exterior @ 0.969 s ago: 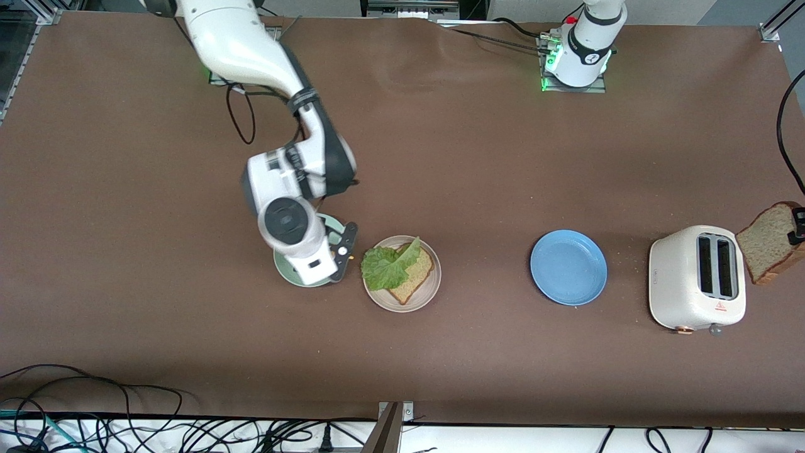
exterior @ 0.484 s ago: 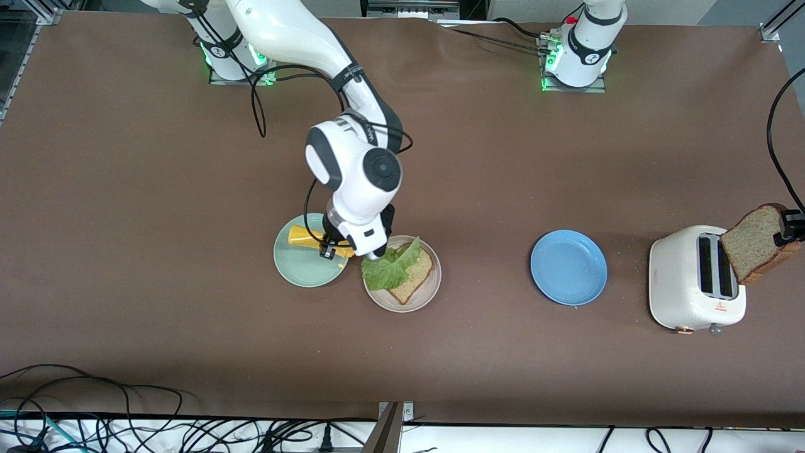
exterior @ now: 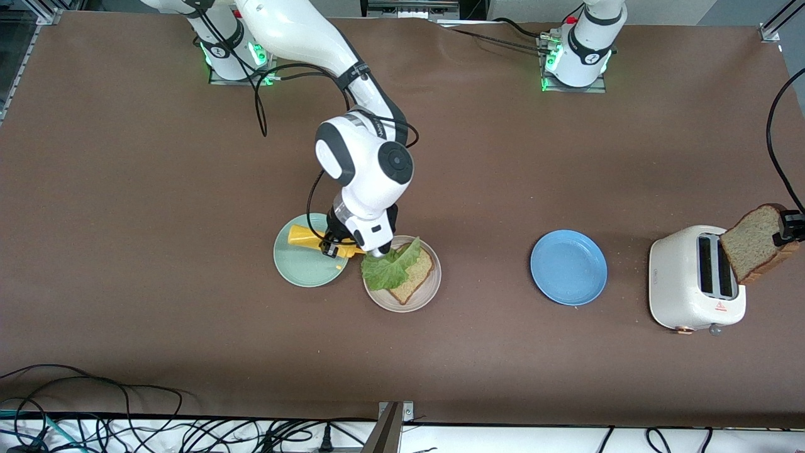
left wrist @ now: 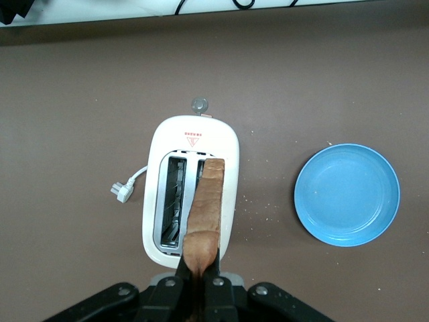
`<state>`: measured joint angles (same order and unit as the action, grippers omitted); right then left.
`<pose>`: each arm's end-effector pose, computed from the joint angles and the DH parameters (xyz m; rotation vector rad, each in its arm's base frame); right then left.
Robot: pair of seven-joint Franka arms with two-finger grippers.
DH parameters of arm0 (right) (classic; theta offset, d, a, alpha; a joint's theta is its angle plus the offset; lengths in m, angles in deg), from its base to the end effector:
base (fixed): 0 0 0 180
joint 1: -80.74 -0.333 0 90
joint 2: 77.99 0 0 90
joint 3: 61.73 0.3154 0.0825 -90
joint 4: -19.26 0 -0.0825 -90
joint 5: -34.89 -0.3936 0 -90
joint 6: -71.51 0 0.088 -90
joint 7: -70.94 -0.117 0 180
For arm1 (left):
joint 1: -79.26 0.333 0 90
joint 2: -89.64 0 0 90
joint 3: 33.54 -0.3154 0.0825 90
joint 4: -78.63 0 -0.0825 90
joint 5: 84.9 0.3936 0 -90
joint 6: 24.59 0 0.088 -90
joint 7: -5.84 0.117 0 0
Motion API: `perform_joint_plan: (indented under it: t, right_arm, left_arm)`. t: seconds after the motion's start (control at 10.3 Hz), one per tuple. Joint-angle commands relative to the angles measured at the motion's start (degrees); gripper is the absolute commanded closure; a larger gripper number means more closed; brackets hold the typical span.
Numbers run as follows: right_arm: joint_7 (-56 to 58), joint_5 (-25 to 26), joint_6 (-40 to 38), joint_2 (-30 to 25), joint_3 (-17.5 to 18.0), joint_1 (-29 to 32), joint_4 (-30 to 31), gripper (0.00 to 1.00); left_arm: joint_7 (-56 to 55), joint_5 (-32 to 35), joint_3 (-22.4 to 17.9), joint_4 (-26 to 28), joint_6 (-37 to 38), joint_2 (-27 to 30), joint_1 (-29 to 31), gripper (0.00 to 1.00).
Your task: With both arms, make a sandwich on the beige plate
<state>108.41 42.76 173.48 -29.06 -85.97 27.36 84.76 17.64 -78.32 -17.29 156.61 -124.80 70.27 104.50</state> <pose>0.6134 0.4291 0.2983 2.1297 1.6375 -0.2451 0.6597 0.1449 0.5294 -3.1072 0.0741 -0.0903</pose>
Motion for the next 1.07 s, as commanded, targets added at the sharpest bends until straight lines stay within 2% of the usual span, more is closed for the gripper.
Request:
perform_joint_plan:
  t: [0.0, 0.19, 0.39, 0.48, 0.68, 0.87, 0.97]
  right_arm:
    - [3.6, -9.1, -1.9, -3.1, 0.2, 4.1, -0.9, 1.00]
    - [10.6, -19.3, -4.9, -4.1, 0.2, 9.9, -0.9, 1.00]
    - [17.7, -30.9, -7.7, -5.0, 0.3, 15.4, -0.9, 1.00]
    - [21.8, -34.2, -10.4, -5.2, 0.3, 17.9, -0.9, 1.00]
    - [31.7, -43.9, -14.3, -5.2, 0.4, 23.6, -0.8, 1.00]
    - [39.5, -49.9, -20.9, -5.2, 0.6, 29.1, -0.6, 1.00]
    - [42.7, -52.5, -23.4, -5.2, 0.9, 31.6, -0.4, 1.00]
  left_arm:
    - [-0.2, -1.9, -0.2, 0.0, 0.2, 0.3, -0.2, 1.00]
    - [-5.5, -5.9, -0.3, -0.1, 0.3, 0.3, -2.8, 1.00]
    - [-16.2, -10.0, -0.3, -0.1, 0.6, -0.4, -7.6, 1.00]
    - [-21.8, -12.1, -0.3, -0.1, 0.5, -1.1, -10.6, 1.00]
    - [-33.4, -16.0, -0.3, -0.6, 0.4, -2.9, -17.0, 1.00]
    - [-40.7, -21.8, -0.3, -0.8, -0.5, -5.7, -22.7, 1.00]
    - [-44.5, -23.0, -0.3, -0.8, -4.7, -7.2, -25.6, 1.00]
